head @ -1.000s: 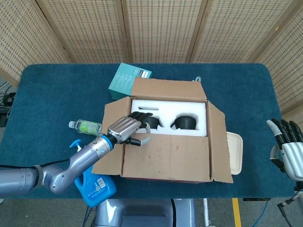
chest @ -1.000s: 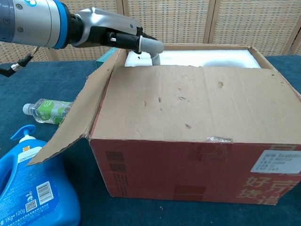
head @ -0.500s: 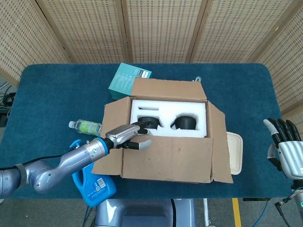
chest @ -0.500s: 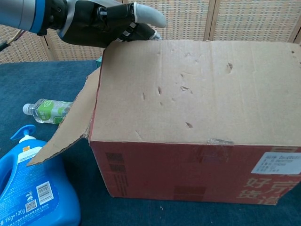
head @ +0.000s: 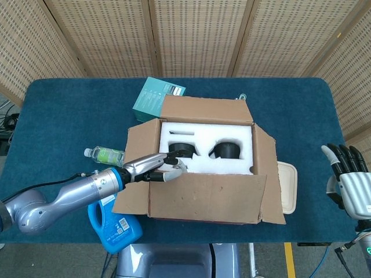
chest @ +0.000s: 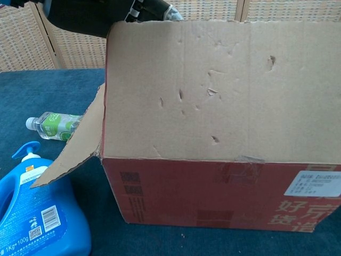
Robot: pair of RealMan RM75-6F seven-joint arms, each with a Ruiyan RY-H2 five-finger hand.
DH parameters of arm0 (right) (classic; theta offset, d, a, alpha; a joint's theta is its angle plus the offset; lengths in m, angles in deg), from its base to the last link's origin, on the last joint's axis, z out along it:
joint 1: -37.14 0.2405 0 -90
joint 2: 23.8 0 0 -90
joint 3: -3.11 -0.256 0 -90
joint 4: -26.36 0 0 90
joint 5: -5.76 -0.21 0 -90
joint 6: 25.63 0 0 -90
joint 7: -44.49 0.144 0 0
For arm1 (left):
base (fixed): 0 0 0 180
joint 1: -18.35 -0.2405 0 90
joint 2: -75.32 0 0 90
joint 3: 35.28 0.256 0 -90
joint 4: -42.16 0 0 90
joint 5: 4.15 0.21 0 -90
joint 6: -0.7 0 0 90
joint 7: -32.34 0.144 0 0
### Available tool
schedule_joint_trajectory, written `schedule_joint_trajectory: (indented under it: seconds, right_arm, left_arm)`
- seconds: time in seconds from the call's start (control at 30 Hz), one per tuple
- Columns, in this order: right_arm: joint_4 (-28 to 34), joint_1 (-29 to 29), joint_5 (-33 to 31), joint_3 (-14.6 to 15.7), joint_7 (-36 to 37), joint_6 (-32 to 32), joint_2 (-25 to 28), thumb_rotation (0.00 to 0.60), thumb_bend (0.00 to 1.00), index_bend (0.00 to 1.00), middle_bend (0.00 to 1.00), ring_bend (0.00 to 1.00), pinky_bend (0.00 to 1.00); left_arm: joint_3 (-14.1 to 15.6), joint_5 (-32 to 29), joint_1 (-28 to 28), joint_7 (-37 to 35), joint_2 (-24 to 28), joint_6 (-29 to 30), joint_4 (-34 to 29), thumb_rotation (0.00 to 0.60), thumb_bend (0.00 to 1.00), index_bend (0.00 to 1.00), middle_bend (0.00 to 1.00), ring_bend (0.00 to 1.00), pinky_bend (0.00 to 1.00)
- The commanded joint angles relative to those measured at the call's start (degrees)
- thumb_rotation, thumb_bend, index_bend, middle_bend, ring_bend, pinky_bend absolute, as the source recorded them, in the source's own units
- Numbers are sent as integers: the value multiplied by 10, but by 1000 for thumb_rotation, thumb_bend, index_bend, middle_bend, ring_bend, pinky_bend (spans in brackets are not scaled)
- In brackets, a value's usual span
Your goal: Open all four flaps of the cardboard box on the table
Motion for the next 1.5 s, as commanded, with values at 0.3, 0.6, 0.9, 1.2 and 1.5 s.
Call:
schedule_joint_trajectory:
  seconds: [0.3, 0.6, 0.9, 1.2, 1.5]
  right_arm:
    - [12, 4, -3, -2, -13, 6, 3, 600, 871, 8, 82, 0, 0]
    - [22, 8, -5, -3, -27, 12, 4, 600, 874, 9, 82, 0, 0]
    - [31, 11, -4, -3, -36, 15, 4, 600, 872, 9, 82, 0, 0]
    - [37, 12, -1, -3, -41, 15, 3, 600, 875, 9, 82, 0, 0]
    - [37, 12, -1, -2, -39, 15, 4, 600, 870, 8, 82, 0, 0]
  left_arm:
    - [-167, -55, -125, 28, -45, -192, 8, 100, 402, 379, 0, 0, 0]
    - [-258, -177, -197, 151, -87, -368, 63, 98, 401, 379, 0, 0, 0]
    - [-274, -230, -234, 235, -80, -446, 76, 98, 401, 379, 0, 0, 0]
    - [-258, -244, -252, 289, -54, -502, 65, 95, 401, 378, 0, 0, 0]
    - [-238, -239, -253, 344, -29, -495, 47, 95, 401, 378, 0, 0, 0]
